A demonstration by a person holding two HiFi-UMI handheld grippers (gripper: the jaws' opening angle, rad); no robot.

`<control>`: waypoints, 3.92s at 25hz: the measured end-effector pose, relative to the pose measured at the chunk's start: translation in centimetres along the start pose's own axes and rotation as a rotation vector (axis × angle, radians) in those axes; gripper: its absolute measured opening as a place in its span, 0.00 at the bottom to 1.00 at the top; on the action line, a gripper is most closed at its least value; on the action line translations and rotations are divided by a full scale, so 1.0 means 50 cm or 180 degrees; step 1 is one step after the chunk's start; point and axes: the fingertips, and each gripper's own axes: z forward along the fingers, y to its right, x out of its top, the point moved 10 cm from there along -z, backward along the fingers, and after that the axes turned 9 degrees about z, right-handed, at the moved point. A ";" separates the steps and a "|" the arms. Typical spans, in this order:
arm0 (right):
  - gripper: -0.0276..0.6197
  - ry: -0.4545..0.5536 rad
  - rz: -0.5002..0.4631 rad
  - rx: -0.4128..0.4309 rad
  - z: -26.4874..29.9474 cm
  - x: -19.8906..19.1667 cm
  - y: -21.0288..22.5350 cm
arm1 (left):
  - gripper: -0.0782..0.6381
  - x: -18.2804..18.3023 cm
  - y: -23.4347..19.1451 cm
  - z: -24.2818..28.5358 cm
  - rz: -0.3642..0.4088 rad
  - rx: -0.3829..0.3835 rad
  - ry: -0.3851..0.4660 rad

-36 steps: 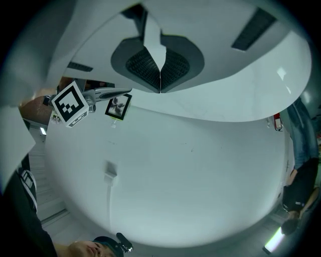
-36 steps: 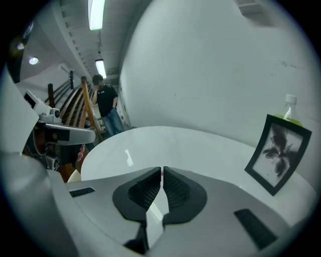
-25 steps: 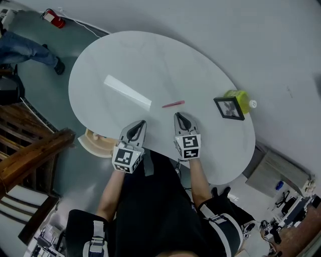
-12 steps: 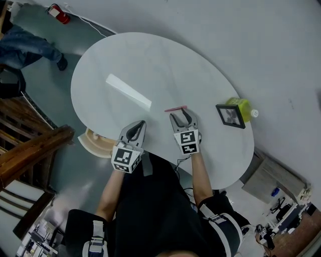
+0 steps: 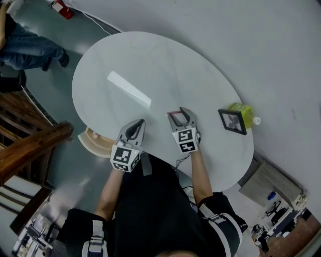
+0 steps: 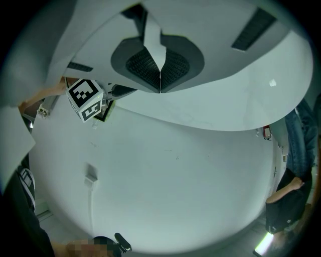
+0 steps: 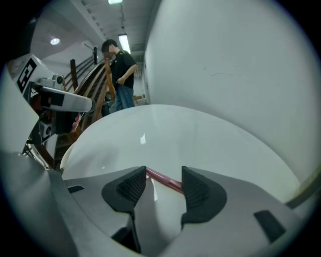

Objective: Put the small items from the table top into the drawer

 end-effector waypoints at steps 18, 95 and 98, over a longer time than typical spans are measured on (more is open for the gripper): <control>0.14 -0.0028 0.0108 -0.0249 -0.001 -0.005 0.019 | 0.14 -0.007 -0.002 -0.006 -0.0030 0.0047 0.0003; 0.14 -0.0243 -0.1180 0.1556 0.163 0.033 -0.884 | 0.14 -0.415 -0.263 -0.742 -0.1076 0.2026 0.0333; 0.14 -0.0361 -0.1182 0.1525 0.199 -0.005 -0.881 | 0.14 -0.451 -0.273 -0.724 -0.1143 0.1965 0.0265</control>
